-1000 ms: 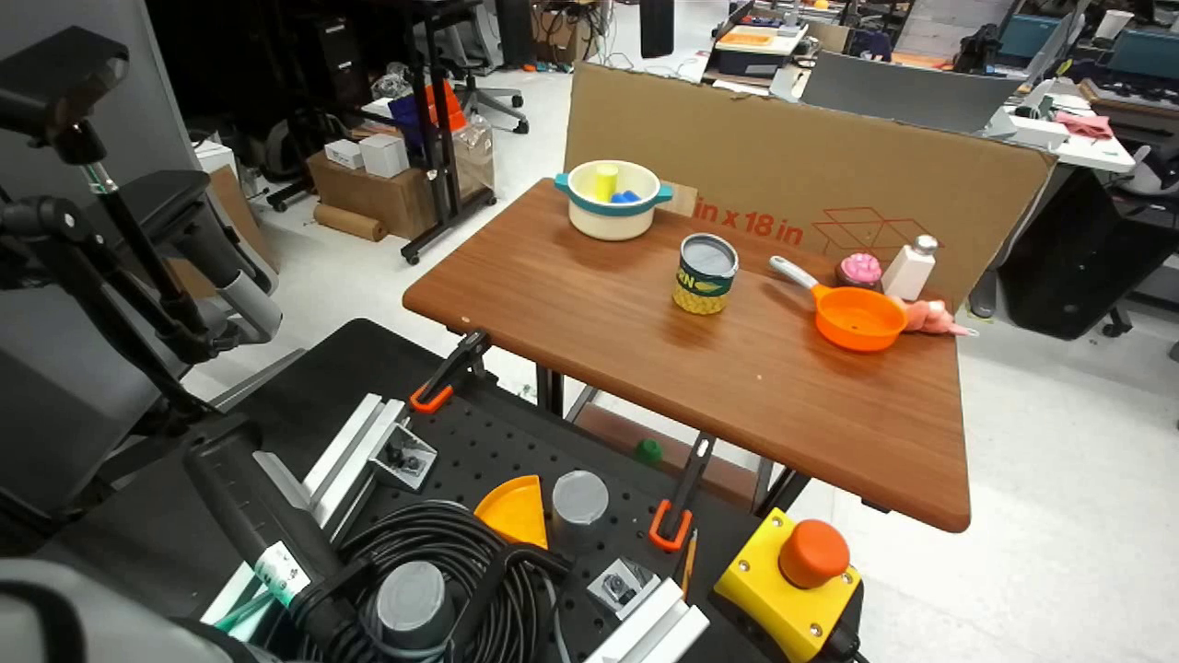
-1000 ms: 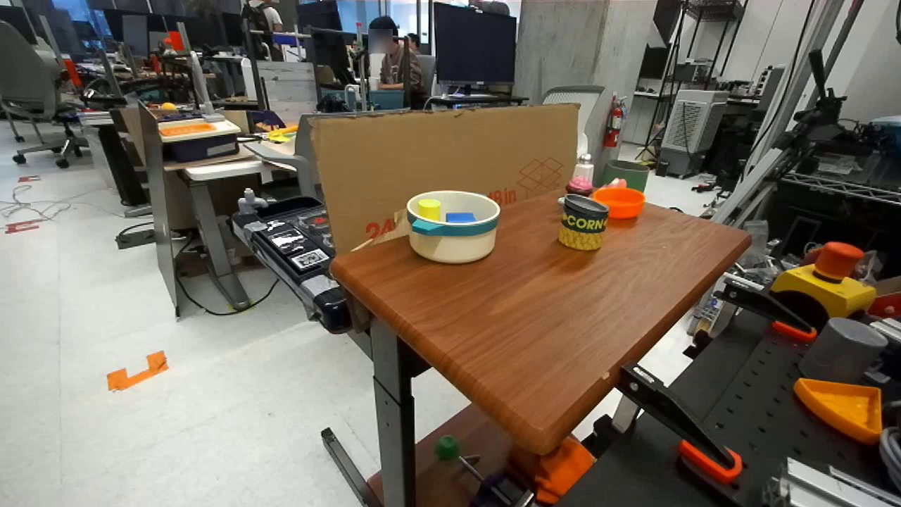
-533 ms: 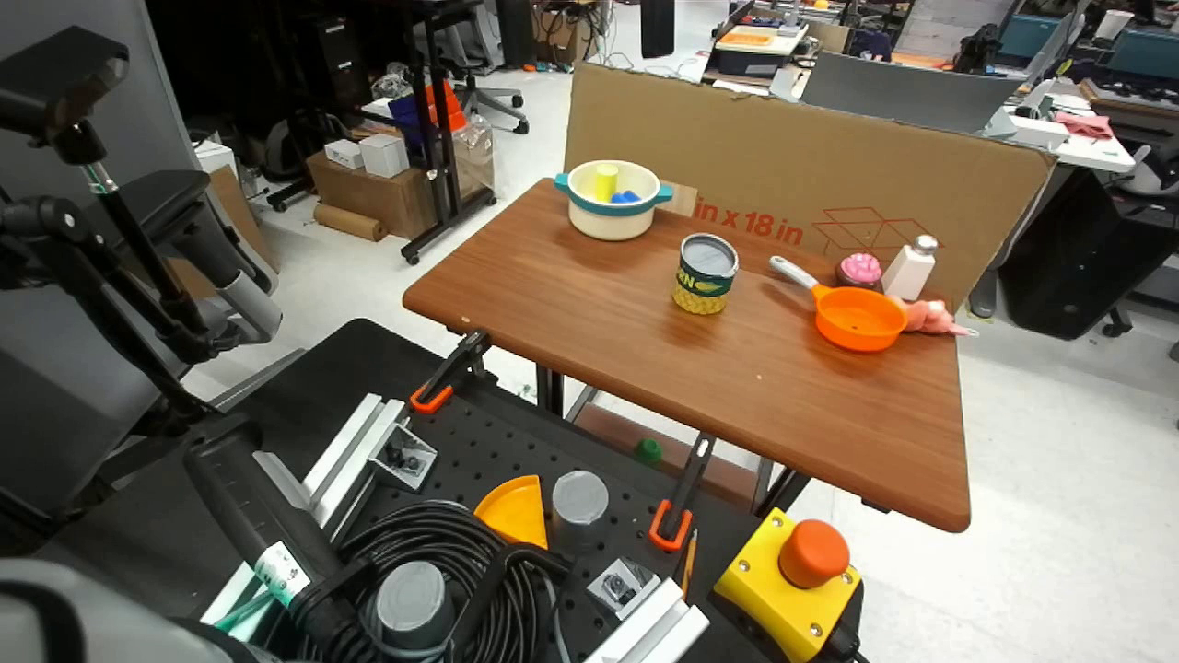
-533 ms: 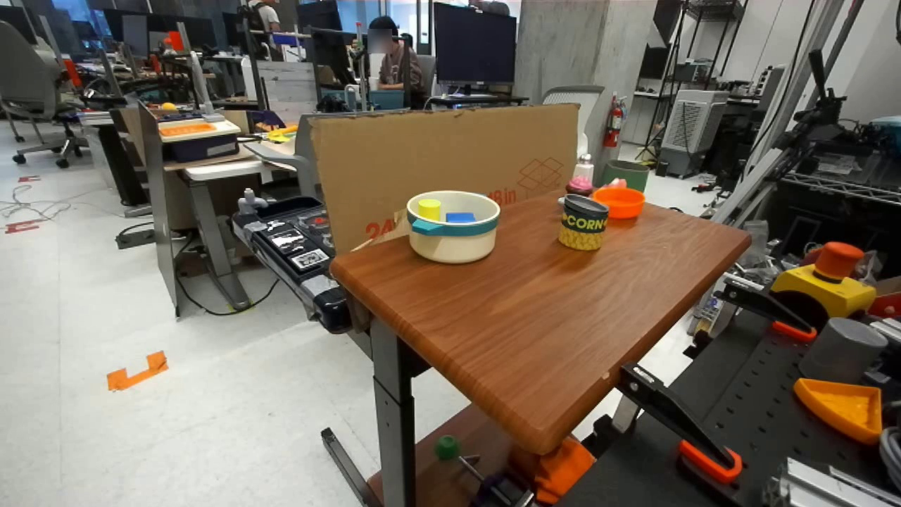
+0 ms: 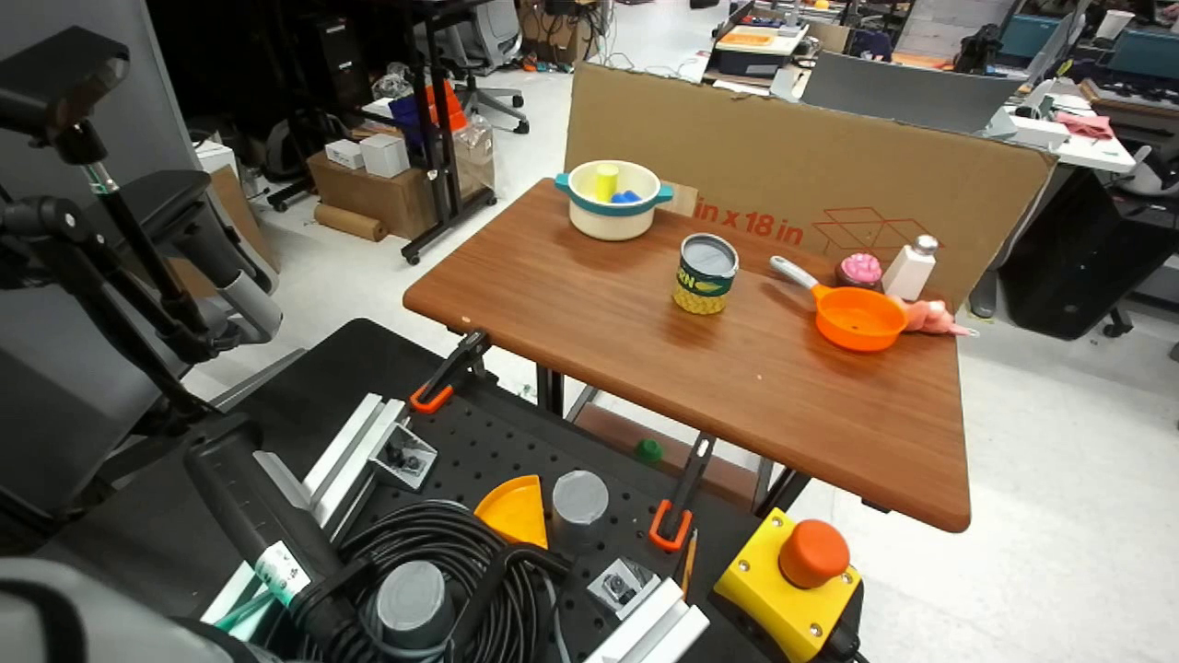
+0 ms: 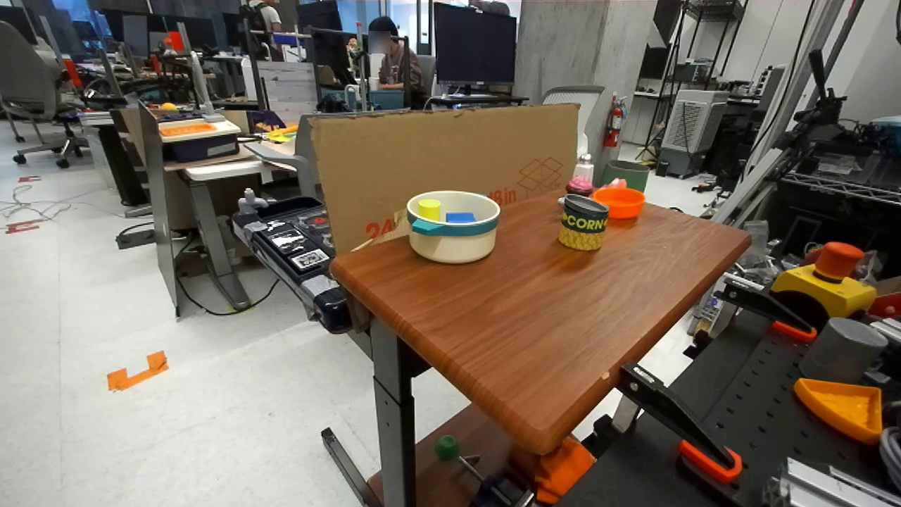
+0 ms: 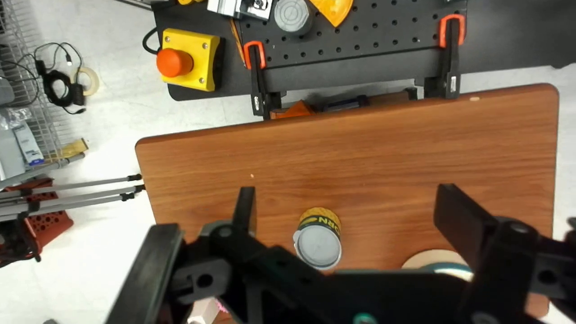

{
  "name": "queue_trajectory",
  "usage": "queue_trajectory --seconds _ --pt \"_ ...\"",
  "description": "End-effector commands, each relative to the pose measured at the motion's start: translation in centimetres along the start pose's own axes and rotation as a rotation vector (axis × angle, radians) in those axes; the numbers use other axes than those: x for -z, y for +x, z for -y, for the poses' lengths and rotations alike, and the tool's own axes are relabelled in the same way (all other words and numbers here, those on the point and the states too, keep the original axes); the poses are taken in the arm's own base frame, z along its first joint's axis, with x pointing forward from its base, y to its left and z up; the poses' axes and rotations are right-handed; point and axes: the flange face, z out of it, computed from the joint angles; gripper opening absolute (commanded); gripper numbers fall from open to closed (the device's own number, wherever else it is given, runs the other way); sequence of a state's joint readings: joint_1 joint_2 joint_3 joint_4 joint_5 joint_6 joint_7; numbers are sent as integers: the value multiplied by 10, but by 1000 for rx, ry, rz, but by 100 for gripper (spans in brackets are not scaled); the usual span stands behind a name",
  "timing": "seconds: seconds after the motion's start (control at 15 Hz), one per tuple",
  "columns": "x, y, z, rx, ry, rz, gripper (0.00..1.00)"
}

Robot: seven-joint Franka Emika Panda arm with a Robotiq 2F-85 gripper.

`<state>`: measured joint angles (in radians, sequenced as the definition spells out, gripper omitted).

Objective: Pick up the lid from the bottle and put it on the table

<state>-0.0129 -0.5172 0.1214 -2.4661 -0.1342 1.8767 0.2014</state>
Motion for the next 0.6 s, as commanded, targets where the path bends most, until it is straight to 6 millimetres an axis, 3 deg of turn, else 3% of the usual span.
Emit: queue_trajectory --seconds 0.0,0.27,0.53 --pt "10 53 -13 -52 18 -1 100" --pt "7 93 -18 -75 27 28 100" --pt "-27 122 -17 -58 1 71 100"
